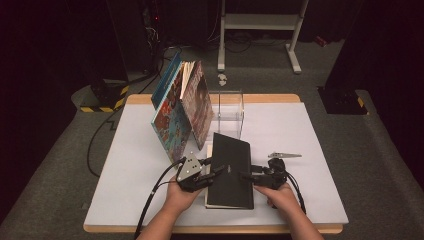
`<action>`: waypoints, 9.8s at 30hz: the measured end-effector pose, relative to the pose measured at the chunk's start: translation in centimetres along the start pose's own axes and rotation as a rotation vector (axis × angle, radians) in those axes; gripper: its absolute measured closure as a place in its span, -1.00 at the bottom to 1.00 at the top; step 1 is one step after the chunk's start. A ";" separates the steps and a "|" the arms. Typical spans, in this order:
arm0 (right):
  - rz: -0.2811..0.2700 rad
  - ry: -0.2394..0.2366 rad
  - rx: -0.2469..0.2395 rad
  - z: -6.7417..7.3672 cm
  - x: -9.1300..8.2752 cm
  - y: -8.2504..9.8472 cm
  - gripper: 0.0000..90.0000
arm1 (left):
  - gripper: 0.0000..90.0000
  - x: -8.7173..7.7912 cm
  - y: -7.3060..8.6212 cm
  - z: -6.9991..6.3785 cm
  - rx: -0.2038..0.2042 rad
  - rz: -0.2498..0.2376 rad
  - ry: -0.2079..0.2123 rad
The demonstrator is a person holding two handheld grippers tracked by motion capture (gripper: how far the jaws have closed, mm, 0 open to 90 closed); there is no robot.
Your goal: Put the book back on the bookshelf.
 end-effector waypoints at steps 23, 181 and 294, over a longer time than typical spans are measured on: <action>-0.024 -0.028 0.015 0.5 -0.4 -0.2 -0.74 | 0.28 -0.6 0.2 0.0 -0.041 -0.014 0.020; -0.262 0.327 -0.356 3.4 -5.7 -4.6 -0.27 | 0.11 -0.7 -1.4 1.4 -0.150 -0.150 -0.078; -0.297 0.464 -0.423 2.3 -8.5 -7.6 0.06 | -0.34 -11.9 0.2 14.8 -0.154 -0.088 -0.526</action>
Point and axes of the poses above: each handheld gripper's, and its own axes: x roughly forward along the jaws, y roughly out of its underside, z roughly to its left, the point moved 9 cm from there along x, roughly forward along the jaws, and after that the axes turned 15 degrees about -x, right-handed, at the moved point
